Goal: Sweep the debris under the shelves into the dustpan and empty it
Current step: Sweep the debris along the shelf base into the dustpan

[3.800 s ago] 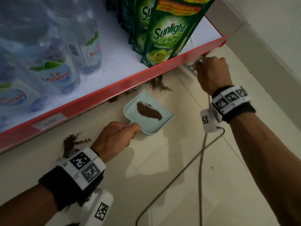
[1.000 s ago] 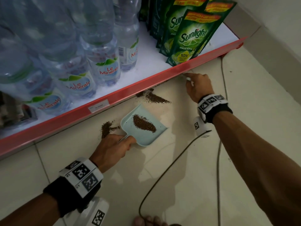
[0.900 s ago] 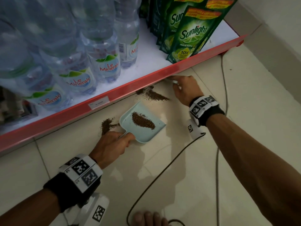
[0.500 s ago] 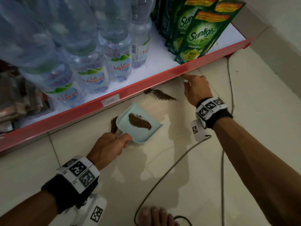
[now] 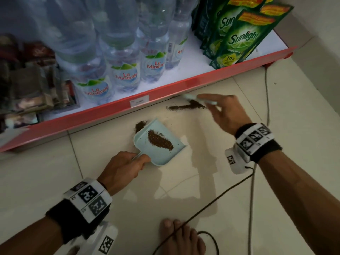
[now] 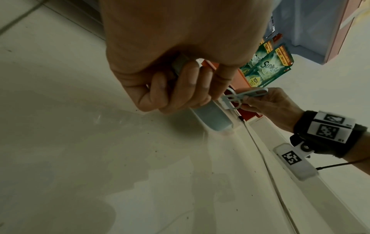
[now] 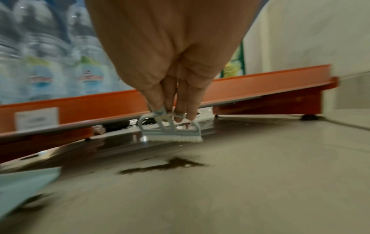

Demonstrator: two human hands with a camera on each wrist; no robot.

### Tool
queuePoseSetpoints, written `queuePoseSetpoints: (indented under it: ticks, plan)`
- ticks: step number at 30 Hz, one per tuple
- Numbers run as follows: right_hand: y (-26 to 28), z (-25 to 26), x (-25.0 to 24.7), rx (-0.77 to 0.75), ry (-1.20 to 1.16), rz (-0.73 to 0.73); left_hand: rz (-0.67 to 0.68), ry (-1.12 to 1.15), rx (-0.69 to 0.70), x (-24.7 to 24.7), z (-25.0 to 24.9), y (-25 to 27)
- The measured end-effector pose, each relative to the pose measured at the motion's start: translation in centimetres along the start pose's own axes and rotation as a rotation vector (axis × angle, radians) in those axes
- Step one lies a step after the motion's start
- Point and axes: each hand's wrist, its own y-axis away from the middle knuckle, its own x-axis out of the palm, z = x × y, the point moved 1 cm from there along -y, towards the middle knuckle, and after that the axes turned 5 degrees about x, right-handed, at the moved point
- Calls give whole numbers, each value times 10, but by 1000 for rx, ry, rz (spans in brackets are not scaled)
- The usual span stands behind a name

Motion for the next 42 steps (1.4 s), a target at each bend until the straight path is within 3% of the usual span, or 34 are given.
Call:
queuePoseSetpoints:
  ticks: [3, 6, 13, 16, 19, 22, 24, 27, 31, 34, 38, 42]
  plan:
    - [3, -27, -10, 232, 147, -90, -6, 0, 0, -1, 5, 7]
    - [10, -29, 2, 419, 197, -4, -8, -4, 8, 0, 6, 11]
    - [44, 59, 50, 176, 17, 109, -9, 56, -9, 8, 5, 13]
    - [38, 59, 39, 235, -9, 39, -8, 66, -19, 8, 8, 16]
    - [17, 25, 17, 385, 150, -100, -22, 83, -33, 4, 11, 18]
    - [-12, -13, 10, 563, 286, -70, -42, 115, -36, -2, 14, 18]
    - [-25, -17, 16, 585, 249, -34, -52, 132, -39, -3, 15, 18]
    - [-32, 3, 31, 467, 151, 0, -45, 136, -39, -4, 15, 19]
    - [-11, 48, 49, 144, 59, 184, -53, 147, -37, -7, 16, 19]
    - [5, 58, 43, 47, 33, 168, -64, 167, -32, -10, 19, 19]
    - [0, 27, 28, 221, 115, -68, -68, 175, -48, -11, 20, 20]
    - [-25, 0, 31, 489, 176, -88, -45, 156, -53, -8, 19, 22]
